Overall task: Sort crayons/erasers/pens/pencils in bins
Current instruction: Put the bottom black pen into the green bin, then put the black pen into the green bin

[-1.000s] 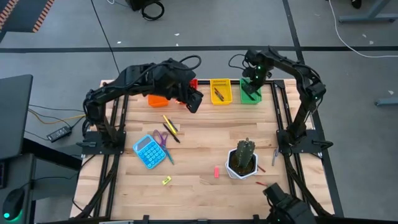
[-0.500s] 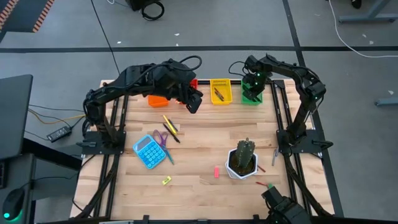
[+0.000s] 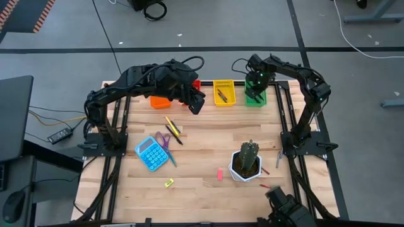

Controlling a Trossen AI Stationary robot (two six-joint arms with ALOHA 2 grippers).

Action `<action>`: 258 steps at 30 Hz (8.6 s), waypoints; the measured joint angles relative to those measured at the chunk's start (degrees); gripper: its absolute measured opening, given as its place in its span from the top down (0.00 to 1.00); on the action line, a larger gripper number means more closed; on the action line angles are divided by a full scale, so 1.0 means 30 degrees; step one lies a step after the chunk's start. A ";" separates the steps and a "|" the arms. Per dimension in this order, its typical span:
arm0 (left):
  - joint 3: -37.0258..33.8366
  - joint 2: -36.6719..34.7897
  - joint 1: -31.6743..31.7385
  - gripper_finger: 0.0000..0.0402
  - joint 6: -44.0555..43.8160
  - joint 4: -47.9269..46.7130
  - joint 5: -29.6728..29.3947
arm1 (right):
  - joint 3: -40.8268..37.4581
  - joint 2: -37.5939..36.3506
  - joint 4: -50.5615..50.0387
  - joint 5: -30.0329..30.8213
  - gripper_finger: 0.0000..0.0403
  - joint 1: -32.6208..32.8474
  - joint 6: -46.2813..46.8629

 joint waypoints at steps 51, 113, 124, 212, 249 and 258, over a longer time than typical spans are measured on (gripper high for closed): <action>0.0000 -0.0015 0.0947 0.95 -0.0874 -0.0386 -0.0044 | -0.0407 -0.0211 0.1366 -0.0022 0.75 0.0012 0.1666; -0.0007 -0.0058 0.0874 0.96 -0.1060 -0.0782 0.0386 | 0.6940 -0.0818 -0.4092 0.0753 0.75 0.0513 0.1728; -0.0007 -0.0058 0.0874 0.97 -0.0793 -0.0119 0.0087 | 0.3449 -0.5461 -0.5284 -0.1008 0.75 0.0257 0.2582; -2.6112 -0.1931 0.4041 0.51 -1.1389 0.5610 0.5967 | -0.4386 -1.4608 -0.2744 -0.2331 0.75 0.9753 0.7997; -2.6104 -0.1508 0.6416 0.57 -1.2892 0.7886 0.4155 | -0.4386 -1.4608 -0.2744 -0.2324 0.75 0.9745 0.8842; -2.6046 -0.0648 0.5896 0.57 -1.2911 0.8037 0.4789 | -0.4386 -1.4600 -0.2744 -0.2324 0.75 0.9745 0.8856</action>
